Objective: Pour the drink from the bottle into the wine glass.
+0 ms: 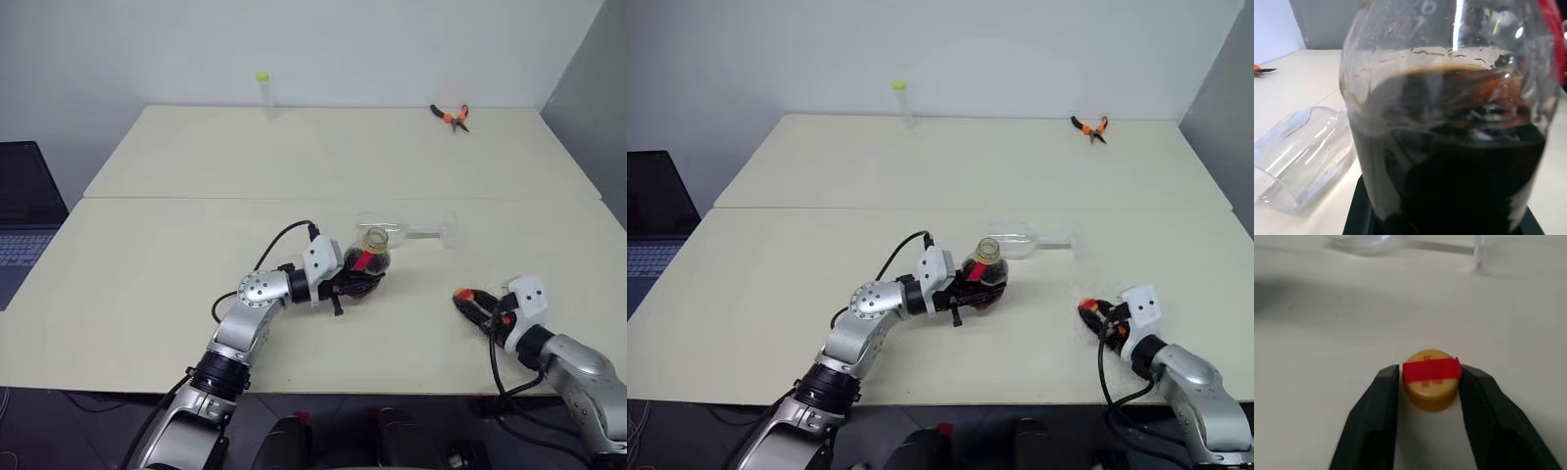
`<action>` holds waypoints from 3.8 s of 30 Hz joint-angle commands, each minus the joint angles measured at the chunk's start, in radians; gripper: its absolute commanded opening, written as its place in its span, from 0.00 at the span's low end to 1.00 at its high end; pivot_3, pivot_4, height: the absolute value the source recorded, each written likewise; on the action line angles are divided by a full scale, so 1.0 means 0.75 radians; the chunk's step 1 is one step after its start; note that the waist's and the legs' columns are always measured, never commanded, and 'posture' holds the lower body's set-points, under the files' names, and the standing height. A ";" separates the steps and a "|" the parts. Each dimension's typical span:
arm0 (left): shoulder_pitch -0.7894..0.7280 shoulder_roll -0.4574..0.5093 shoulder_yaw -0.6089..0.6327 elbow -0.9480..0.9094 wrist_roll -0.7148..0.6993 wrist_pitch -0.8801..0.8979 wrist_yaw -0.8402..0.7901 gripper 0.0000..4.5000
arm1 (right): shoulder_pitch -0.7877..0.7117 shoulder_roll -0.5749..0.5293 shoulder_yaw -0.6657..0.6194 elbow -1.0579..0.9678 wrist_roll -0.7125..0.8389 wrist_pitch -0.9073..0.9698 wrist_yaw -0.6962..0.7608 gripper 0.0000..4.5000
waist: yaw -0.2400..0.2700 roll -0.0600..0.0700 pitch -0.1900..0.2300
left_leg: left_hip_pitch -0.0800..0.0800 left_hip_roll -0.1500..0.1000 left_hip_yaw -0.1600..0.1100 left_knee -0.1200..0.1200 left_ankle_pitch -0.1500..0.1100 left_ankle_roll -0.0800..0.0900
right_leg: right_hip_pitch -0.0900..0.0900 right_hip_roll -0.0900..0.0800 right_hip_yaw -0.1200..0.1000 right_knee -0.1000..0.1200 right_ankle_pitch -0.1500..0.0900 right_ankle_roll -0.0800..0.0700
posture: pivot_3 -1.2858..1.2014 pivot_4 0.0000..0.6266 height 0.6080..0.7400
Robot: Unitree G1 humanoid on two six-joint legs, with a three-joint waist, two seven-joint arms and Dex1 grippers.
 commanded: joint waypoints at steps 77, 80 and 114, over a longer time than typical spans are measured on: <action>0.497 0.132 0.578 -0.128 -0.061 -0.094 0.622 0.99 | -0.470 -0.015 0.465 -0.429 -0.570 0.075 -0.249 1.00 | -0.001 -0.010 -0.001 | -0.001 -0.001 -0.003 -0.001 0.000 -0.001 | -0.004 -0.008 -0.002 0.000 0.001 0.001 | 0.52 0.24 1.00; 0.504 0.173 0.517 -0.251 -0.123 0.036 0.513 0.99 | -0.499 -0.079 0.549 -0.339 -0.829 0.006 -0.334 1.00 | 0.003 -0.010 -0.001 | 0.000 -0.001 -0.002 -0.001 0.000 -0.001 | -0.002 -0.008 -0.002 0.000 0.001 0.001 | 0.52 0.24 1.00; 0.176 0.314 0.329 -0.170 -0.215 0.217 -0.017 1.00 | -0.881 0.176 0.850 0.760 -1.861 -0.228 -0.796 0.64 | -0.010 -0.009 -0.001 | 0.001 0.001 0.002 -0.002 0.003 -0.006 | -0.003 0.000 0.002 0.000 0.001 -0.001 | 0.52 0.24 1.00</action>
